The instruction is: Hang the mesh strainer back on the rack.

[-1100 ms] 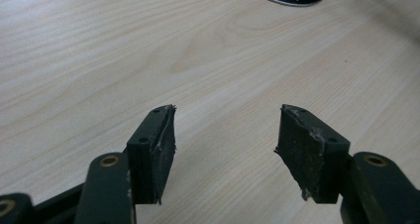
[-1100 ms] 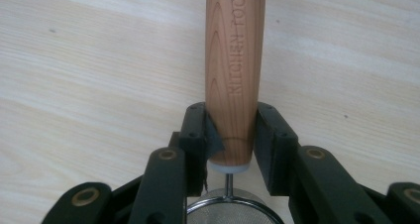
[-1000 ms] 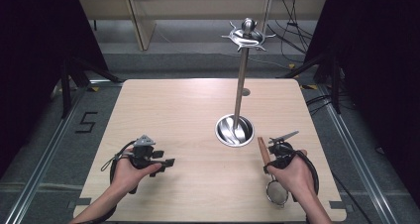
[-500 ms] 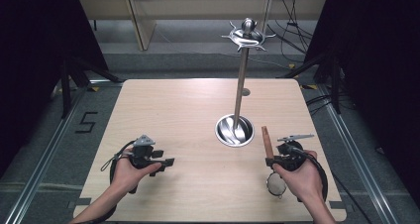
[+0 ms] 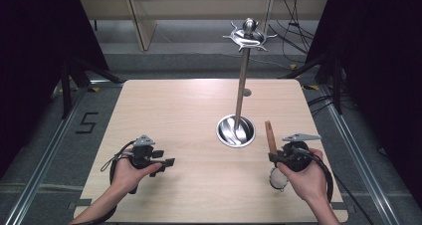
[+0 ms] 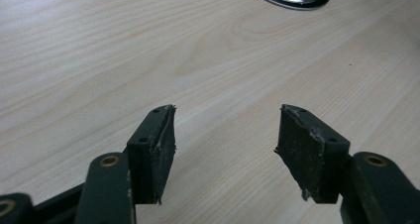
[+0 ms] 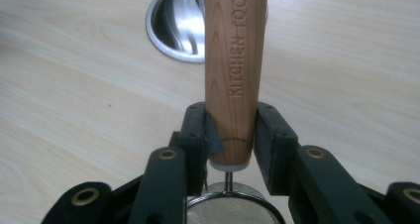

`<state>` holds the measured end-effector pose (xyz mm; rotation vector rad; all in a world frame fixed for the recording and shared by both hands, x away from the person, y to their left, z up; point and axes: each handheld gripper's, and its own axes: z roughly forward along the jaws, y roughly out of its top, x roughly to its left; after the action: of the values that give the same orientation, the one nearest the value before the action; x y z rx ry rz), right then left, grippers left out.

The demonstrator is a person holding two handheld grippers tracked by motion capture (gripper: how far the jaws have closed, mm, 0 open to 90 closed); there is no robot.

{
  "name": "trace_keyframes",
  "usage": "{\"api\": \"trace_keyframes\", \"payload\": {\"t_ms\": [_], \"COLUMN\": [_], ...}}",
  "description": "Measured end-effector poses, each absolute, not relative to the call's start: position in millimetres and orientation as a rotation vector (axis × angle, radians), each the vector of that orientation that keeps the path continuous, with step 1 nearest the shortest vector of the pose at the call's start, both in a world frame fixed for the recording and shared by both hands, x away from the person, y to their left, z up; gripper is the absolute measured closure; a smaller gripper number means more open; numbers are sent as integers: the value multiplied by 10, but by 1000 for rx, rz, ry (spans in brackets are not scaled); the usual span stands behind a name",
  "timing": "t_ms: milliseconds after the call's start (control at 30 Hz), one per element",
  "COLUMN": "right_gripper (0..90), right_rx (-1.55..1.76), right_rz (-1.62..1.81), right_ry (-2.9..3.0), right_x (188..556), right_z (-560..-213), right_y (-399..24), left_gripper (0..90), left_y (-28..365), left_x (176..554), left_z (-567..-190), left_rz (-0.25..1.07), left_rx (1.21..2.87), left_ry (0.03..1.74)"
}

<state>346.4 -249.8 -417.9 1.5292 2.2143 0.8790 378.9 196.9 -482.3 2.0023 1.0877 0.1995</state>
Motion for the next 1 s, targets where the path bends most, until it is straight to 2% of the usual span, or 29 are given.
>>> {"api": "trace_keyframes", "payload": {"t_ms": [1000], "right_gripper": [691], "right_rx": [1377], "right_rz": [1108], "right_ry": [2026], "right_x": [3506], "right_z": [-3818], "right_y": [-2497], "left_gripper": [385], "left_y": [1980], "left_x": [3796], "left_z": [-4827], "left_rz": [203], "left_rx": [2005], "left_ry": [1094]}}
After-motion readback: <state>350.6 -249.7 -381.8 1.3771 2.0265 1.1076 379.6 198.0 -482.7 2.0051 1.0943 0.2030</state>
